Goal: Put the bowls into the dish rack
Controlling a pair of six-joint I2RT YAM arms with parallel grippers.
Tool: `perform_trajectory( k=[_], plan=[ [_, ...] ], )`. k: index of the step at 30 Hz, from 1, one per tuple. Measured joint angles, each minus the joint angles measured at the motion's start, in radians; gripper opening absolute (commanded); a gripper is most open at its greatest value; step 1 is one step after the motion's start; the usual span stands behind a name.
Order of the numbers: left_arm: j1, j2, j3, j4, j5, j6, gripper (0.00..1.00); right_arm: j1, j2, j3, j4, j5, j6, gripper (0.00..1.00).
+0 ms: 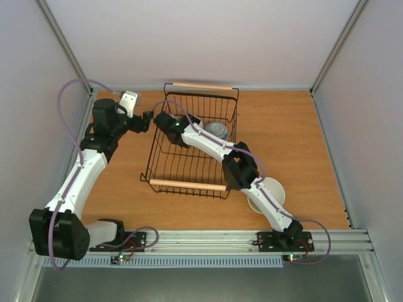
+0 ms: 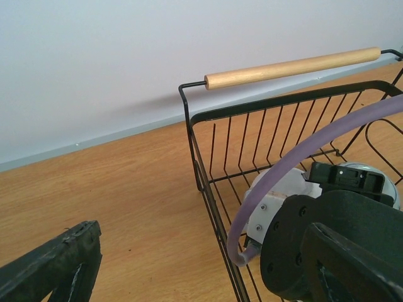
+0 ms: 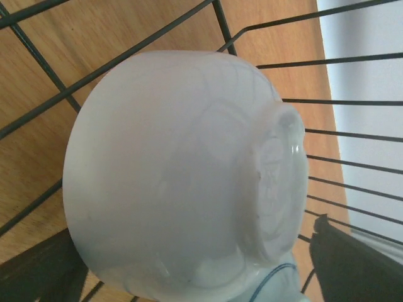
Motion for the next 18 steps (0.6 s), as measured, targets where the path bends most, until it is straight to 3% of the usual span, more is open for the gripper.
perform_trajectory(
  k=[10, 18],
  plan=[
    [0.000, 0.000, -0.005, 0.005, 0.021, 0.000, 0.87, 0.010, -0.131, -0.211, 0.100, -0.053, 0.017, 0.99],
    [-0.016, -0.010, -0.006, 0.053, 0.113, -0.015, 0.87, 0.027, -0.459, -0.464, 0.215, -0.152, 0.070, 0.99]
  ],
)
